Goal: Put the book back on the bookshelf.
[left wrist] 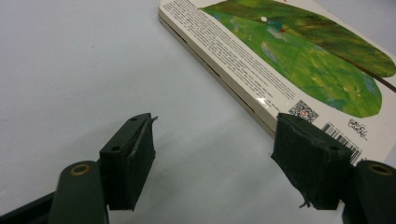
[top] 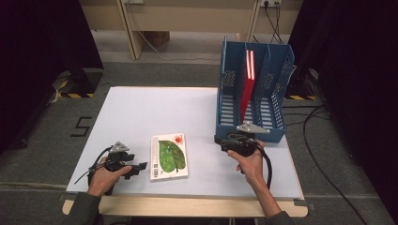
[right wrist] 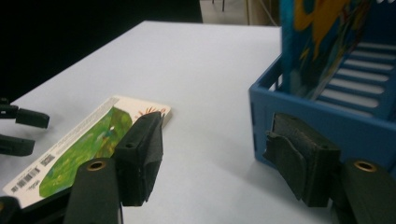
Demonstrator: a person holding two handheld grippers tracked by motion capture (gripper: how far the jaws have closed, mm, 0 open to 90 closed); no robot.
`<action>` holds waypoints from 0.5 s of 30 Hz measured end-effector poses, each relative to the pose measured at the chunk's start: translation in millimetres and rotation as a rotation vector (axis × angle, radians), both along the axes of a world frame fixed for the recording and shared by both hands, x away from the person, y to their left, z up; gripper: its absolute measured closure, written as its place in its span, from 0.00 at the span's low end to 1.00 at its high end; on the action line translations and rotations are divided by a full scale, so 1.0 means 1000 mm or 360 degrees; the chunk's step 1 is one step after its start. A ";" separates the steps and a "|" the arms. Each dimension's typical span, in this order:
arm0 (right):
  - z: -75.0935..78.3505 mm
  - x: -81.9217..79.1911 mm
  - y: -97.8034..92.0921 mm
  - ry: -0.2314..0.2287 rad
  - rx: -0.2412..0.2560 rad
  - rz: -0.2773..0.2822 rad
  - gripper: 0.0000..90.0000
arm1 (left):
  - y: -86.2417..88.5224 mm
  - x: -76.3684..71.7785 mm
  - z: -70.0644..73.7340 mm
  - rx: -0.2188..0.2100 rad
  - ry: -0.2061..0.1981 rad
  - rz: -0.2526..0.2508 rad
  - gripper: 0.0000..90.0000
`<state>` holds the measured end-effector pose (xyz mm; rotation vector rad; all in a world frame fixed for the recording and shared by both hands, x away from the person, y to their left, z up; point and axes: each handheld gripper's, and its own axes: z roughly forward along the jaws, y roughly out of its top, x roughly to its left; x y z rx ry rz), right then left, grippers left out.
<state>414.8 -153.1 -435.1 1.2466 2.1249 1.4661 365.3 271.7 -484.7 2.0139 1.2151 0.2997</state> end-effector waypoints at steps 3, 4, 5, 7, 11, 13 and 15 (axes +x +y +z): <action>-0.004 -0.001 0.007 0.0029 -0.0007 0.0036 0.39 | -0.003 -0.002 0.001 -0.0042 0.0020 -0.0028 0.34; -0.006 -0.001 0.009 0.0036 -0.0009 0.0046 0.38 | -0.005 -0.002 0.001 -0.0048 0.0025 -0.0044 0.34; -0.006 -0.001 0.011 0.0050 -0.0011 0.0052 0.38 | -0.007 -0.003 0.001 -0.0064 0.0043 -0.0067 0.34; -0.008 -0.002 0.016 0.0062 -0.0023 0.0076 0.38 | -0.012 -0.004 0.001 -0.0075 0.0067 -0.0112 0.36; -0.013 -0.004 0.022 0.0101 -0.0009 0.0104 0.38 | -0.023 -0.007 0.000 -0.0062 0.0076 -0.0197 0.37; -0.014 -0.004 0.025 0.0102 -0.0024 0.0121 0.38 | -0.026 -0.008 0.000 -0.0073 0.0074 -0.0216 0.39; -0.016 -0.005 0.027 0.0113 -0.0022 0.0127 0.38 | -0.030 -0.009 0.000 -0.0086 0.0085 -0.0244 0.40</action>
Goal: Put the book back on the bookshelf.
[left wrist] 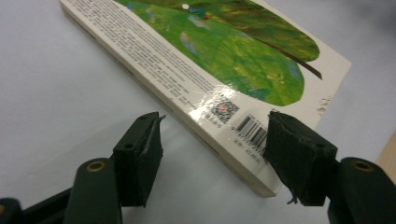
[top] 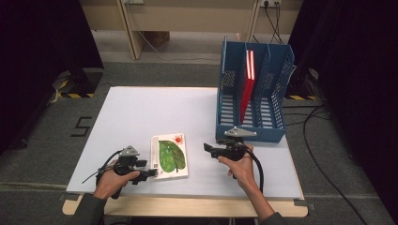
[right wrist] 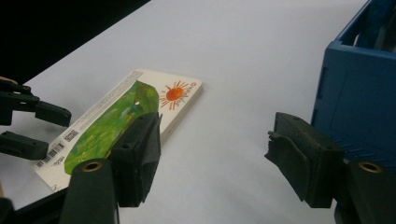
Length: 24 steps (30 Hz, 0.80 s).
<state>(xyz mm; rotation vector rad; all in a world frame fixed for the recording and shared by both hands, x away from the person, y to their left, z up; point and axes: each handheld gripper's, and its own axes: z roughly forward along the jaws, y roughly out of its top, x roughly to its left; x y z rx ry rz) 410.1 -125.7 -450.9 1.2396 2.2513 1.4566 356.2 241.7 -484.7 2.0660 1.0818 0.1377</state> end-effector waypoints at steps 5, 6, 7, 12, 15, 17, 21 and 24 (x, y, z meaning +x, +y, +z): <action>-0.003 -0.001 0.006 0.0017 -0.0020 0.0031 0.38 | -0.006 -0.002 0.000 -0.0009 0.0017 -0.0042 0.41; -0.004 -0.001 0.007 0.0021 -0.0026 0.0039 0.38 | -0.006 -0.002 0.000 -0.0006 0.0014 -0.0042 0.41; -0.005 -0.001 0.008 0.0023 -0.0030 0.0050 0.38 | -0.006 -0.002 0.000 -0.0011 0.0019 -0.0041 0.41; -0.009 -0.001 0.012 0.0045 -0.0035 0.0065 0.38 | -0.008 -0.003 0.000 -0.0005 0.0021 -0.0027 0.41; -0.011 -0.001 0.014 0.0064 -0.0033 0.0060 0.38 | -0.012 -0.004 0.000 -0.0030 0.0034 -0.0054 0.42; -0.012 -0.001 0.015 0.0067 -0.0036 0.0071 0.38 | -0.019 -0.006 -0.001 -0.0063 0.0054 -0.0098 0.43; -0.014 -0.001 0.017 0.0079 -0.0044 0.0074 0.38 | -0.029 -0.008 0.000 -0.0048 0.0055 -0.0140 0.40; -0.015 -0.001 0.020 0.0087 -0.0050 0.0084 0.38 | -0.024 -0.006 0.000 -0.0098 0.0070 -0.0111 0.42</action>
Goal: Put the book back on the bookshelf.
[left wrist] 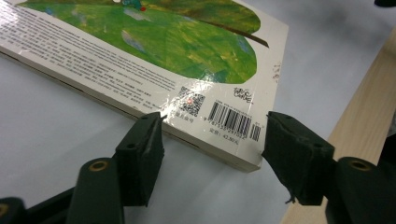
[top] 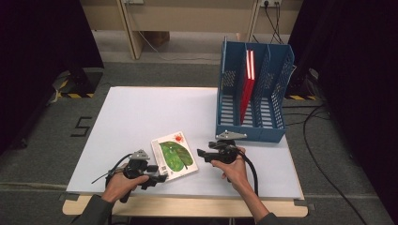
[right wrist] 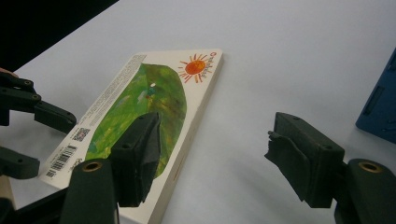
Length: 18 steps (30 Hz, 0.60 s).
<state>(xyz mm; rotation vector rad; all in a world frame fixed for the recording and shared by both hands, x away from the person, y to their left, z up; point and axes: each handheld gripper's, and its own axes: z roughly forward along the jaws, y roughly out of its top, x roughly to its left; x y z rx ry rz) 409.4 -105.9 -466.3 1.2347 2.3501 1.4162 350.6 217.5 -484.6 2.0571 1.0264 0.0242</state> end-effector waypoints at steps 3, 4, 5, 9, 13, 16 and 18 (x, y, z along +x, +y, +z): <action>-0.001 0.000 0.003 0.0010 -0.0003 0.0016 0.38 | 0.005 0.002 0.000 0.0032 -0.0026 0.0059 0.40; -0.001 0.000 0.003 0.0011 -0.0005 0.0015 0.38 | 0.006 0.003 0.001 0.0052 -0.0041 0.0083 0.40; -0.002 0.000 0.004 0.0015 -0.0004 0.0023 0.38 | 0.007 0.003 0.001 0.0058 -0.0053 0.0103 0.39; -0.004 0.000 0.008 0.0036 -0.0010 0.0032 0.38 | 0.010 0.005 0.000 0.0090 -0.0072 0.0174 0.38; -0.006 0.000 0.014 0.0038 -0.0028 0.0062 0.38 | 0.011 0.006 -0.001 0.0096 -0.0080 0.0212 0.38; -0.008 0.000 0.018 0.0058 -0.0029 0.0074 0.39 | 0.009 0.007 -0.002 0.0099 -0.0080 0.0211 0.38; -0.009 0.001 0.020 0.0055 -0.0039 0.0078 0.39 | 0.008 0.006 -0.001 0.0103 -0.0077 0.0203 0.38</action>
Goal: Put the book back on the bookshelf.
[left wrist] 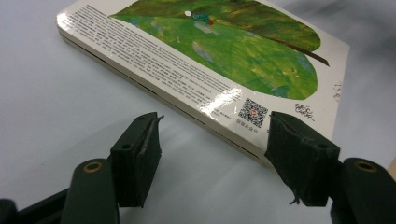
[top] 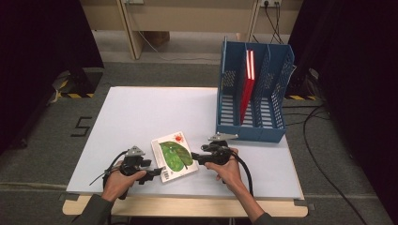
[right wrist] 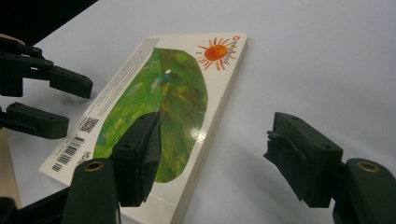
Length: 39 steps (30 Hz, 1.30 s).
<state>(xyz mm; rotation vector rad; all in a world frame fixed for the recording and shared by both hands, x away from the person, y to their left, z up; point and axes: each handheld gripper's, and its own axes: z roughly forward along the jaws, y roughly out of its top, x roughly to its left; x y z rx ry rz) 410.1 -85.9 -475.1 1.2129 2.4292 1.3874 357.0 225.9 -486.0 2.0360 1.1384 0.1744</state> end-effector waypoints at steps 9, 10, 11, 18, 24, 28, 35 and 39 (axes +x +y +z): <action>-0.004 -0.001 0.010 0.0029 -0.0015 0.0033 0.40 | -0.001 0.000 -0.002 -0.0028 0.0013 -0.0003 0.39; -0.005 -0.001 0.011 0.0026 -0.0015 0.0039 0.40 | -0.001 0.000 -0.002 -0.0036 0.0010 -0.0001 0.40; -0.005 -0.001 0.012 0.0036 -0.0017 0.0038 0.40 | -0.001 0.000 -0.002 -0.0039 0.0012 -0.0001 0.40; -0.009 -0.003 0.018 0.0065 -0.0013 0.0075 0.43 | 0.000 0.001 -0.002 -0.0051 0.0023 -0.0004 0.42; -0.013 -0.004 0.023 0.0092 -0.0039 0.0080 0.45 | -0.001 0.000 -0.002 -0.0045 0.0014 -0.0011 0.43; -0.014 -0.005 0.025 0.0104 -0.0050 0.0092 0.47 | -0.001 -0.001 0.000 -0.0019 0.0005 -0.0018 0.44; -0.016 -0.005 0.026 0.0116 -0.0052 0.0077 0.47 | 0.000 -0.002 0.000 -0.0024 0.0015 -0.0003 0.44; -0.017 -0.005 0.028 0.0118 -0.0056 0.0079 0.47 | 0.000 -0.001 -0.001 -0.0044 0.0028 0.0002 0.45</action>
